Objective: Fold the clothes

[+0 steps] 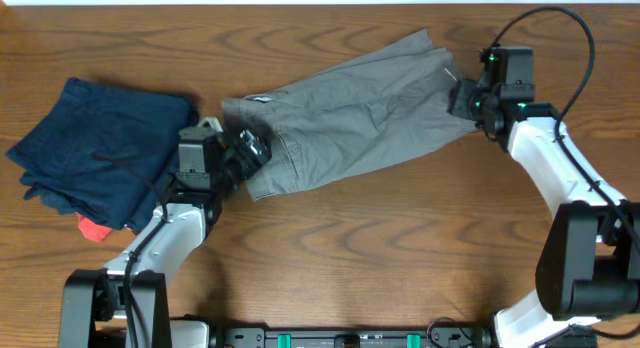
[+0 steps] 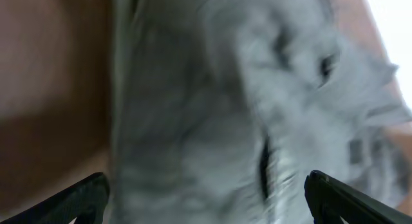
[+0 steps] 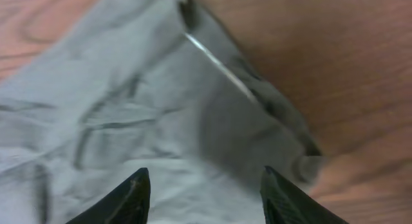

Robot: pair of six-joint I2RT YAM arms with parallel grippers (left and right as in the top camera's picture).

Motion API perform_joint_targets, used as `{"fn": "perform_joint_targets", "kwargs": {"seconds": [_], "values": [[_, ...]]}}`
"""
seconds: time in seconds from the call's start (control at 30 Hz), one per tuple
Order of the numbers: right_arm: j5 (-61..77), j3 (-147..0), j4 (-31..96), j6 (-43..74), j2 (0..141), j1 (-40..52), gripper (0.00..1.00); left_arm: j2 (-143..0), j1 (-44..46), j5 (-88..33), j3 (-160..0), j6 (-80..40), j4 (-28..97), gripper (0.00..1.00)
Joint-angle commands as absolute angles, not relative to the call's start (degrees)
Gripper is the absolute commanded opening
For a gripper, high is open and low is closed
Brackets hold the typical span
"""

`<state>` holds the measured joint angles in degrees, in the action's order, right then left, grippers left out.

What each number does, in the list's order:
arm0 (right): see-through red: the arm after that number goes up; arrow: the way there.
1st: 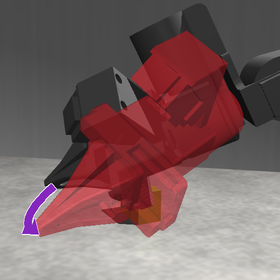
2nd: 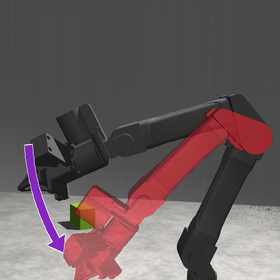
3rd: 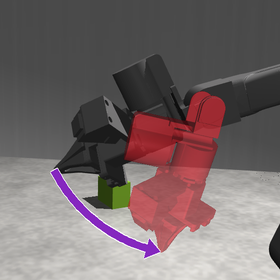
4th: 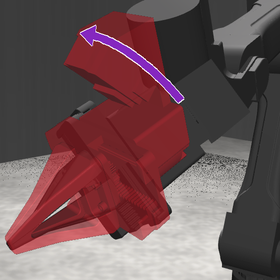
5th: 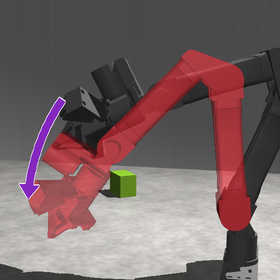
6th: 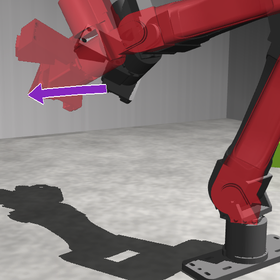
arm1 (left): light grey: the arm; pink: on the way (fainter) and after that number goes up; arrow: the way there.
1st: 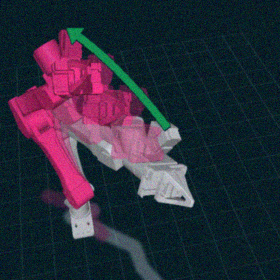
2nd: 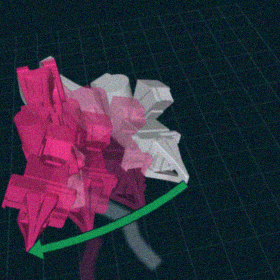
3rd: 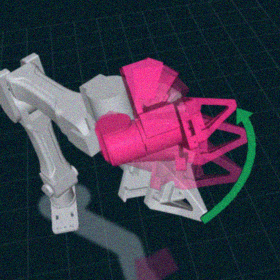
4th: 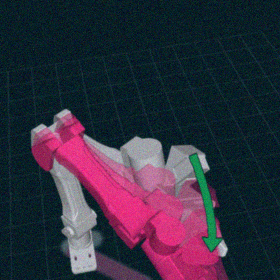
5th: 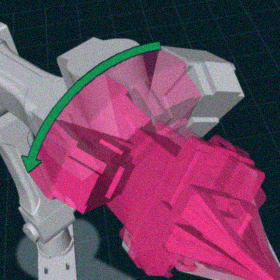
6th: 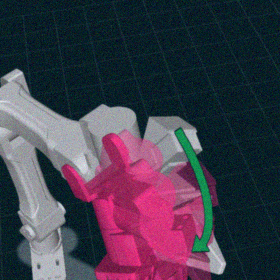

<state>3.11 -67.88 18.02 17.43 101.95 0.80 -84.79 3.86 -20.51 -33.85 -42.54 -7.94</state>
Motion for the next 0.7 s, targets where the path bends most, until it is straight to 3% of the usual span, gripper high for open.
{"fn": "perform_joint_targets", "kwargs": {"seconds": [0.0,0.07,0.13,0.17,0.33,0.4,0.5,0.53,0.67], "values": [[2.83,-68.07,17.3,16.64,105.95,0.4,0.57,-85.76,3.73,-21.87,-34.06,-41.56,-6.28,0.98],[2.83,-68.07,15.57,16.67,108.27,0.45,0.61,-85.84,3.7,-21.82,-33.89,-41.45,-6.02,0.98],[2.79,-68.07,13.47,16.67,110.93,0.43,0.75,-85.84,3.73,-21.8,-33.87,-39.83,-6.0,0.98],[2.81,-68.07,12.86,16.67,111.85,0.36,0.77,-85.84,3.7,-21.82,-33.87,-39.29,-5.98,0.98],[1.85,-68.07,12.84,16.67,115.61,0.3,0.74,-85.84,3.7,-21.82,-33.87,-39.0,-2.92,0.98],[0.56,-68.07,14.66,16.67,116.4,0.27,0.6,-85.84,3.7,-21.85,-33.87,-39.0,-0.86,0.98],[-3.66,-68.07,20.62,16.69,116.01,0.27,0.08,-85.84,3.7,-21.89,-33.87,-38.98,3.01,0.98],[-5.13,-68.1,23.29,17.15,115.7,0.27,0.02,-85.84,3.7,-21.89,-33.87,-38.96,4.47,0.98],[-14.24,-68.1,38.68,23.66,113.27,-0.05,0.01,-85.73,3.7,-23.7,-33.87,-35.29,11.55,0.98]]}}
